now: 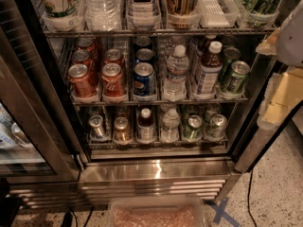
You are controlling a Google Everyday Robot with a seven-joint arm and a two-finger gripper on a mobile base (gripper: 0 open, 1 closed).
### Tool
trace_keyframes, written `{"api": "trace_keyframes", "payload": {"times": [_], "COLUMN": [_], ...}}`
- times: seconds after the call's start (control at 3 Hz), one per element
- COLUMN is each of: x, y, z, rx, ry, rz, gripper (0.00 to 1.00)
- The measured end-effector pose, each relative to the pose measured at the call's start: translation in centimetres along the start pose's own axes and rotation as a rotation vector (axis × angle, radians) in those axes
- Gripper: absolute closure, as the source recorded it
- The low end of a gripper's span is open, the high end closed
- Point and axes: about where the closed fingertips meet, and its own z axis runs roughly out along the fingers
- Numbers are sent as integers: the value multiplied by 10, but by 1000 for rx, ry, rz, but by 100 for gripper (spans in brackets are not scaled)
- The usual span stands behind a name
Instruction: Pick orange can from bottom shelf of fridge
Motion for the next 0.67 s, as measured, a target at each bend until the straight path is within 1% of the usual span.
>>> {"api": "trace_keyframes", "payload": {"times": [0.33, 0.67], "x": [0, -2], "y": [0, 10], "z": [0, 14], "rx": [0, -14], "ry": [0, -4], "rz": [0, -7], "gripper": [0, 0]}}
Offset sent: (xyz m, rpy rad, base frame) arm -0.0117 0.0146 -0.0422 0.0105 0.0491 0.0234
